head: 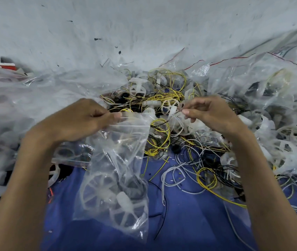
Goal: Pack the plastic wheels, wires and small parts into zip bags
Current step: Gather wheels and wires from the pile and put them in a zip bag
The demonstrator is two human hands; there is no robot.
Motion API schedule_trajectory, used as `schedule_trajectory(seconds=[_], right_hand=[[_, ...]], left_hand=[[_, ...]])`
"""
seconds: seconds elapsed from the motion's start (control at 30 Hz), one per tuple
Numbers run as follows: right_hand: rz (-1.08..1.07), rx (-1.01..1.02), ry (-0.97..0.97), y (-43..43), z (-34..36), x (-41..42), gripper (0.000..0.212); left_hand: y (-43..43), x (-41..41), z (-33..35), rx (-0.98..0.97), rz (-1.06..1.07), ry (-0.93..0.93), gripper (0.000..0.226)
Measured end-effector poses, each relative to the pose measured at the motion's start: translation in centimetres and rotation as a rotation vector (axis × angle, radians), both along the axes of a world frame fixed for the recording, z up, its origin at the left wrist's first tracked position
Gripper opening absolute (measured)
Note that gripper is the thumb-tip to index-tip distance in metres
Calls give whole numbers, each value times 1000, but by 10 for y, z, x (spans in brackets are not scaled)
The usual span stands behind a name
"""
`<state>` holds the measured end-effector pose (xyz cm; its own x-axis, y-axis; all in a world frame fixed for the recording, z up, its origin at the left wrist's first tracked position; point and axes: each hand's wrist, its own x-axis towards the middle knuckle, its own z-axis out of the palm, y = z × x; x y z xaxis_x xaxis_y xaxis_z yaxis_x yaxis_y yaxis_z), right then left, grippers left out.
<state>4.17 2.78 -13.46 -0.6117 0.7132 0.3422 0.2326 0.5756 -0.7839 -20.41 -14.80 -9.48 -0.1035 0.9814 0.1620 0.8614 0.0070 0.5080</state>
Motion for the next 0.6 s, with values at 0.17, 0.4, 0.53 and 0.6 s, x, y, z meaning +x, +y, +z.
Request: schedule_trajectory(seconds=[0.17,0.4,0.53,0.6], right_hand=[[-3,56,-115,2,-14,-11,12],[159,59,-517,-10,-54,-54,25],[192,333,-728,-15,-75,-69,53],[214,384,-679,-14,-76,-67,50]], left_hand=[[-6,-15,2,-67,92,-41,62],[-9,-21,2,-130,143,-129,60],[-7,-18,2,-145,128,-110,58],[-6,-18,2,-128,120,-82,56]])
